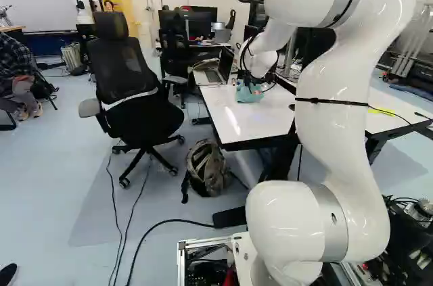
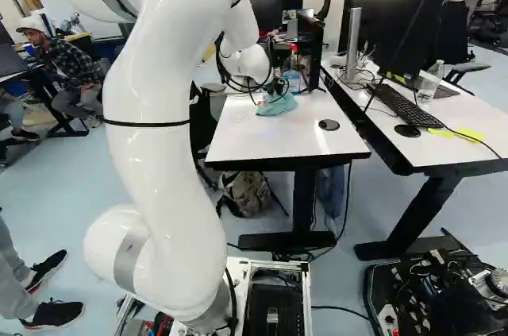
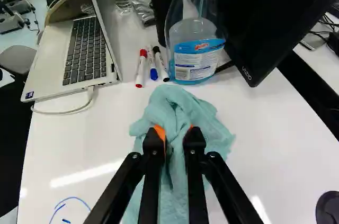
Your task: Clean the table with the green towel
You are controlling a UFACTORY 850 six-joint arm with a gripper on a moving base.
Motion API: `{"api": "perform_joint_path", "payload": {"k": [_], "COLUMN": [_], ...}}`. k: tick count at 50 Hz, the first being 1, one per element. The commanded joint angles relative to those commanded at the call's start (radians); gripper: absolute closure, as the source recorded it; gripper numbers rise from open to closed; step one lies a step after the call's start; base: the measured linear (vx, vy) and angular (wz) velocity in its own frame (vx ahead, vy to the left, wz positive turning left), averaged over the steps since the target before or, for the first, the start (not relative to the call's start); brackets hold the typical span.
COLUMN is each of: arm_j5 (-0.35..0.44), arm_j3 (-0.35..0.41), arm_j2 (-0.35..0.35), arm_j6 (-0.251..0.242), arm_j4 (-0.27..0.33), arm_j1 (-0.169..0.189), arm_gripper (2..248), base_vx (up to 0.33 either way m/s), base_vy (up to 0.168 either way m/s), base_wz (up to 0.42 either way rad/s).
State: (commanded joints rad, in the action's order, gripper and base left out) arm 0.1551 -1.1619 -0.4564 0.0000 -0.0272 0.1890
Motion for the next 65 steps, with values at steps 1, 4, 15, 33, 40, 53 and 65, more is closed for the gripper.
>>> {"api": "perform_joint_path", "payload": {"k": [1, 4, 15, 33, 40, 53, 65], "arm_j5": [0.0, 0.0, 0.0, 0.0, 0.0, -0.023, -0.061], "arm_j3": [0.0, -0.001, -0.006, -0.008, -0.008, -0.008, -0.008], "arm_j2": [-0.002, -0.007, -0.031, -0.038, -0.038, -0.038, -0.038], "arm_j6": [0.0, 0.0, 0.0, 0.0, 0.0, 0.0, 0.0], "arm_j4": [0.0, 0.0, 0.0, 0.0, 0.0, 0.0, 0.0], "arm_j1": [0.0, 0.0, 0.0, 0.0, 0.0, 0.0, 0.0], "arm_gripper": [199, 199, 199, 199, 199, 199, 199], "base_vx": [0.0, 0.0, 0.0, 0.0, 0.0, 0.0, 0.0], "base_vy": [0.0, 0.0, 0.0, 0.0, 0.0, 0.0, 0.0], "base_wz": [0.0, 0.0, 0.0, 0.0, 0.0, 0.0, 0.0]}}
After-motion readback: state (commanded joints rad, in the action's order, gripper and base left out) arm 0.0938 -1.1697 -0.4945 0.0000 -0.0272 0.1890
